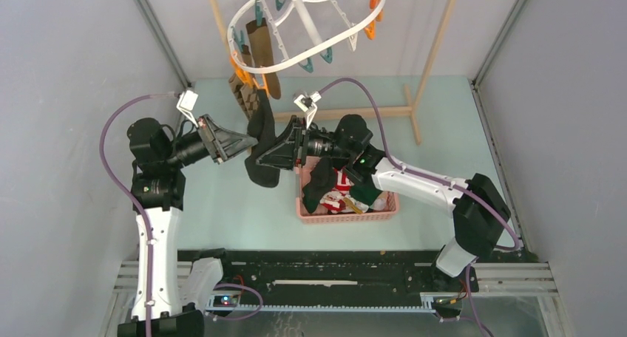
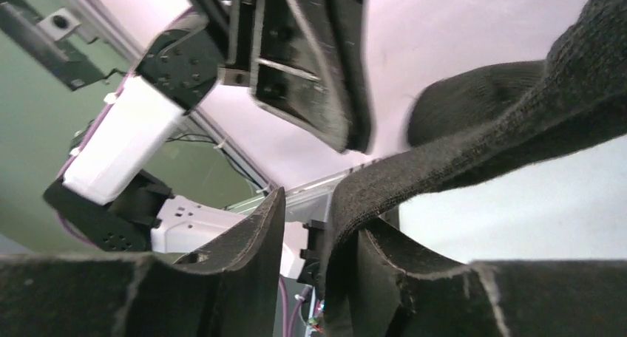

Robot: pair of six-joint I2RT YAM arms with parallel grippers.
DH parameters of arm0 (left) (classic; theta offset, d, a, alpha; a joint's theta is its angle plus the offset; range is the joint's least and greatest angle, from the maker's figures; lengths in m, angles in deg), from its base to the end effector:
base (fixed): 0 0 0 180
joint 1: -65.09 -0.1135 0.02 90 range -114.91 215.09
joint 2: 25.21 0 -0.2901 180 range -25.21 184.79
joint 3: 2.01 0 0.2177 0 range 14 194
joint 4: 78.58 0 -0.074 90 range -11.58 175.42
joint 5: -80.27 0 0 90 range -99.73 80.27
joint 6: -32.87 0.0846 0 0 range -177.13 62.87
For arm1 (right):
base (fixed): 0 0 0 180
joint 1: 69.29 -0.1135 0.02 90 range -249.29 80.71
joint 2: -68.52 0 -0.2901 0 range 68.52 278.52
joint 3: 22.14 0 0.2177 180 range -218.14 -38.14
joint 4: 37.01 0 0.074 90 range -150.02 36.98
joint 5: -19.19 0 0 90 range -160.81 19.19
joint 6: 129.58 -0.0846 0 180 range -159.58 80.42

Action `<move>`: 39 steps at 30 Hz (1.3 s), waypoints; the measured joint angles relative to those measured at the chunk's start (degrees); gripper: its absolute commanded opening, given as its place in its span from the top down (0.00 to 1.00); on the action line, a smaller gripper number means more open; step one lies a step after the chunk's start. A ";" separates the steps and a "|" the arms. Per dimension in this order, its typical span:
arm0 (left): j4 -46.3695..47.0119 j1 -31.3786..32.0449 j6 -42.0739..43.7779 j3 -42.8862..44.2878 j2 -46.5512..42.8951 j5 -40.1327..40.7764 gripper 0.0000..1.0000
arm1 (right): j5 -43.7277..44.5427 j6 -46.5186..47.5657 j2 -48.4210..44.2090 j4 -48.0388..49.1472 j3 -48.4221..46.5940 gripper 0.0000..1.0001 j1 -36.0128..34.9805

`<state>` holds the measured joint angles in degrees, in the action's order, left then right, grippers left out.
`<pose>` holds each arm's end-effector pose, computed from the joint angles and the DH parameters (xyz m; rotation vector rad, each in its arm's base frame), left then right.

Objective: Remove the socks clipped to the hanger
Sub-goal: Remove the sock from the hanger.

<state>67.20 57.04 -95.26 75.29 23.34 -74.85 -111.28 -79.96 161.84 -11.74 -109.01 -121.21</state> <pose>0.1374 -0.0581 0.4252 0.2190 1.7744 -1.3182 0.1937 0.3362 0.4233 -0.8534 1.3130 1.7583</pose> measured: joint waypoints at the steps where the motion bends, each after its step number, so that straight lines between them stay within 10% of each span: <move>1: 0.13 0.02 0.00 -0.09 -0.13 0.00 0.98 | 0.81 0.35 -0.09 -1.36 0.00 0.51 0.00; 10: 0.09 0.07 1.05 -0.22 -2.12 2.47 1.00 | 23.37 8.96 -7.87 -18.99 0.68 0.29 -0.81; 15: -1.01 0.07 2.38 -0.61 -2.43 3.06 0.99 | 28.55 10.27 -11.58 -18.71 0.66 0.50 -0.44; 20: -2.89 0.15 4.28 -0.63 -2.16 3.06 0.95 | 24.79 7.04 -10.45 -17.73 0.66 0.97 0.87; 30: -2.49 0.22 3.72 -1.86 0.17 2.75 0.04 | 10.51 -5.29 -5.05 -7.65 0.68 1.00 1.68; 39: 8.98 0.09 -5.73 -5.90 -3.02 2.21 0.00 | 4.94 -11.65 -3.21 1.99 0.68 0.94 1.18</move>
<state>76.19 57.13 -100.98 69.39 20.33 -72.65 -106.34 -91.61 158.63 -9.75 -108.33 -120.03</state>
